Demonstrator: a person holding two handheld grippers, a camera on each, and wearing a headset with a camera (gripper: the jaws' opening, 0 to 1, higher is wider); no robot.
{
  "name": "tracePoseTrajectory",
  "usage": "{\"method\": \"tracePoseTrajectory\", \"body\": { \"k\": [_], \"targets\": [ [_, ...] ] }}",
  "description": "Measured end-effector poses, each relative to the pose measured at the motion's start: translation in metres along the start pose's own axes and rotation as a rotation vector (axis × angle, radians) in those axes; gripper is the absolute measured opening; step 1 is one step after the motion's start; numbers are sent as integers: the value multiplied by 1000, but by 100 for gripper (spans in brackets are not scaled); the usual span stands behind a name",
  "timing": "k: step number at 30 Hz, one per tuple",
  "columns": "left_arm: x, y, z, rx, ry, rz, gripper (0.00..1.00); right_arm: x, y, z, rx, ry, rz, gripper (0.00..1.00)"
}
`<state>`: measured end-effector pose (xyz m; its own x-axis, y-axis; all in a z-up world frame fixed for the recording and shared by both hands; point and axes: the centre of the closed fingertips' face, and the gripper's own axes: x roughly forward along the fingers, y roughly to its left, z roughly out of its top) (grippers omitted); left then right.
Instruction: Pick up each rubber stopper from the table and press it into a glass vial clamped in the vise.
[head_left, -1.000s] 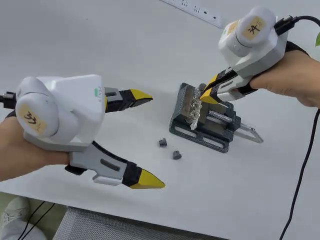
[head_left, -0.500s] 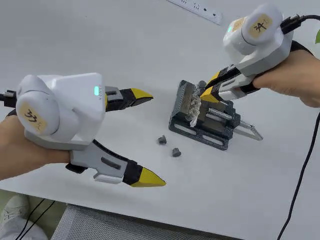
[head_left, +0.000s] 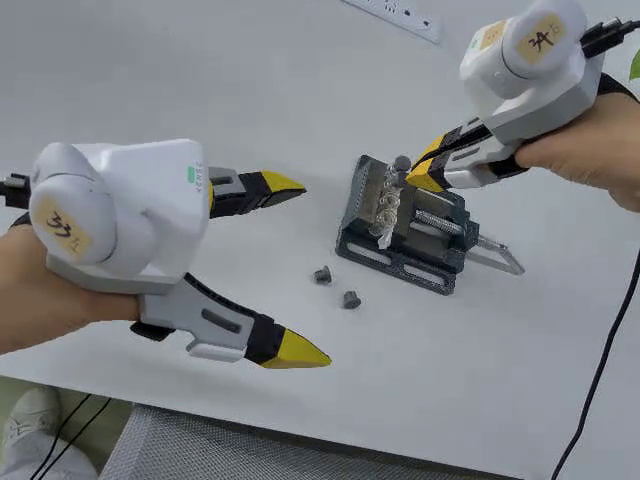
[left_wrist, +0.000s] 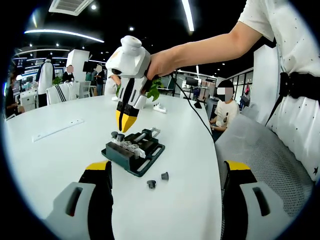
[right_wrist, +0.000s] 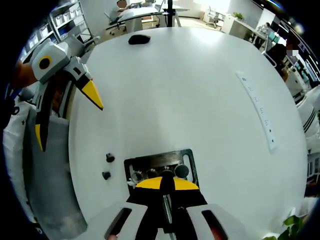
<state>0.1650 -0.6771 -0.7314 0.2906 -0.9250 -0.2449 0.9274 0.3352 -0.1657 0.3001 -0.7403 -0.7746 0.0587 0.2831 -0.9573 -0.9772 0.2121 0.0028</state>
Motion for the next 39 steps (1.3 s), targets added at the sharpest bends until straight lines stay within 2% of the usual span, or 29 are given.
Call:
{"method": "tracePoseTrajectory", "body": {
  "k": [13, 26, 33, 35, 36, 37, 38, 39],
  "targets": [
    [0, 0, -2, 1, 4, -4, 91, 4, 1, 2, 3, -5, 9, 1],
    [-2, 4, -4, -2, 10, 3, 91, 7, -1, 0, -19, 12, 13, 1],
    [-3, 7, -3, -3, 7, 8, 91, 6, -1, 10, -15, -12, 15, 1],
    [-3, 7, -3, -5, 5, 10, 91, 8, -1, 11, -38, 7, 19, 1],
    [-3, 7, -2, -7, 3, 10, 90, 7, -2, 7, -56, 44, 18, 0],
    [-3, 8, -2, -6, 2, 11, 90, 8, -1, 7, -47, 48, 18, 0],
    [-4, 8, -2, -8, 0, 12, 91, 8, -1, 1, -67, 79, 20, 0],
    [-4, 8, -2, -8, -1, 13, 90, 8, -1, -2, -107, 86, 18, 0]
  ]
}}
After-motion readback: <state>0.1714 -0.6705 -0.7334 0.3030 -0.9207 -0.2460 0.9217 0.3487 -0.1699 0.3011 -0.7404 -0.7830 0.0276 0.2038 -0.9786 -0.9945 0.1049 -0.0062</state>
